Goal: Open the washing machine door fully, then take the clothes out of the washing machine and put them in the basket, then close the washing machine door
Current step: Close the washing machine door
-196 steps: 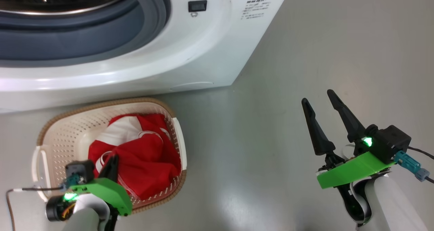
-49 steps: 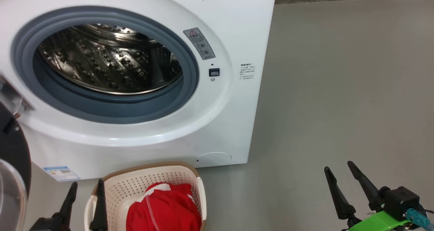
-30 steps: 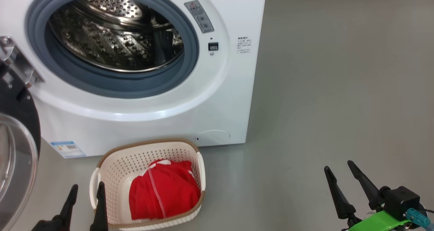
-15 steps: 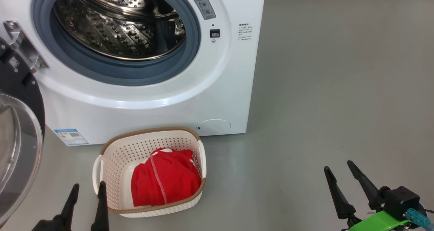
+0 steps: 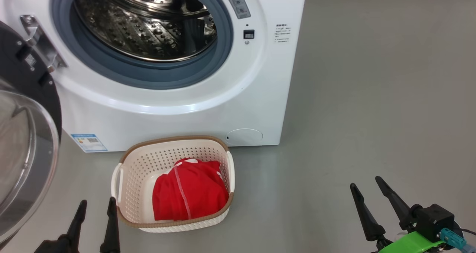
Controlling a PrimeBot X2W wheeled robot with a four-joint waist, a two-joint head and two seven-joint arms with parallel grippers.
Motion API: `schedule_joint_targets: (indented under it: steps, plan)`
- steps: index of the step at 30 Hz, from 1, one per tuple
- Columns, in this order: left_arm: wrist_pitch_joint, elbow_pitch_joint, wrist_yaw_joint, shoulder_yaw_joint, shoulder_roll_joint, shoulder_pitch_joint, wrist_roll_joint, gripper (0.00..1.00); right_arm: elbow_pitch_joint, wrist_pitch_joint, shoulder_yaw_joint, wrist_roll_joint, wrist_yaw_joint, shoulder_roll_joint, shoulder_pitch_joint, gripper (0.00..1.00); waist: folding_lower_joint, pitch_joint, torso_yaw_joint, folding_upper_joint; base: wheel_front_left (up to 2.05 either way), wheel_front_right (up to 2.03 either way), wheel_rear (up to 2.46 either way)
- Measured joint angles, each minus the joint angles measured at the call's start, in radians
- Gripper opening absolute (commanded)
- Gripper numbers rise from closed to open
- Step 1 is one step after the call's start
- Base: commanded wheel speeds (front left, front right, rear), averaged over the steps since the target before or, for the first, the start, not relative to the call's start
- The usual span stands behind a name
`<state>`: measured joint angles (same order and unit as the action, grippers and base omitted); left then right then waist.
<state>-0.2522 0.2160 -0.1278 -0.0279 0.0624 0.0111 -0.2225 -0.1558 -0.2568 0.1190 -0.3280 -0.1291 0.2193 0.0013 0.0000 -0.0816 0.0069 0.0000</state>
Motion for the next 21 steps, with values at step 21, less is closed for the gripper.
schedule_joint_targets:
  steps: [21]
  plan:
    - [0.0, 0.045, 0.0, -0.04, -0.025, 0.005, -0.011, 1.0, -0.028, 0.0, 0.104, 0.0, 0.0, 0.027, -0.071, 1.0, 0.0, 0.005, 0.177, 0.0, 0.0, 0.0, 0.0]
